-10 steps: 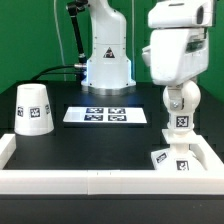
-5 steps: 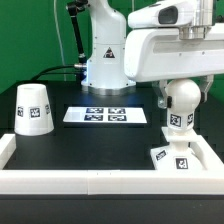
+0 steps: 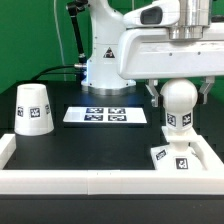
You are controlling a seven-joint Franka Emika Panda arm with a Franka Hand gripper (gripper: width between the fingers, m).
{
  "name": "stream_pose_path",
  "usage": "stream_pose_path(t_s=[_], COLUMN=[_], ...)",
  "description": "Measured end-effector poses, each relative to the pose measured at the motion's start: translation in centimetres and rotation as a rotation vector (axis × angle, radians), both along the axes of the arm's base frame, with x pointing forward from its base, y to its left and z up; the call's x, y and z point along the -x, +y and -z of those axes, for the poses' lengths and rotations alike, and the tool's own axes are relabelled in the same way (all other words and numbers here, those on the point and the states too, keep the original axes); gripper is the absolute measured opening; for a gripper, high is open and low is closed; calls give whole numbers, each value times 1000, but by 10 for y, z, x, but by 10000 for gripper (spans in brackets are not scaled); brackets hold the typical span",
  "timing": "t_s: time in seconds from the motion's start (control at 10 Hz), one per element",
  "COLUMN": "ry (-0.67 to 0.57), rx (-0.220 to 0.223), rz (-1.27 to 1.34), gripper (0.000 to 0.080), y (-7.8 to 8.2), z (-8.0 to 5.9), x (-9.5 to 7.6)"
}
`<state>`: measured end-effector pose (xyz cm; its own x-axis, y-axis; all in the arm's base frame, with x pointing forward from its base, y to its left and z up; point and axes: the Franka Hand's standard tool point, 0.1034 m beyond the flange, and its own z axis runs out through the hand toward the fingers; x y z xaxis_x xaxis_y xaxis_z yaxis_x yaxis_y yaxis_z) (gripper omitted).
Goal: Assemble lamp
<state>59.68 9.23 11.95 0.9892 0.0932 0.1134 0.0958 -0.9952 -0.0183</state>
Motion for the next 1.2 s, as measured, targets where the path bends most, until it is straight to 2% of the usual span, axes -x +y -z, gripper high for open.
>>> stream_pose_path(t_s=[0.2,0.5,0.6,0.9,1.0,1.2], ry=[20,65,79,137,149,158], rx=[-21,-74,-79,-131,-150,-160], rz=[262,664,719,997,1060,1111], gripper=[579,579,579,579,579,579], y=[-1,6,8,14,13,11], z=[1,3,3,1,2,3], x=[3,7,8,3,2,2])
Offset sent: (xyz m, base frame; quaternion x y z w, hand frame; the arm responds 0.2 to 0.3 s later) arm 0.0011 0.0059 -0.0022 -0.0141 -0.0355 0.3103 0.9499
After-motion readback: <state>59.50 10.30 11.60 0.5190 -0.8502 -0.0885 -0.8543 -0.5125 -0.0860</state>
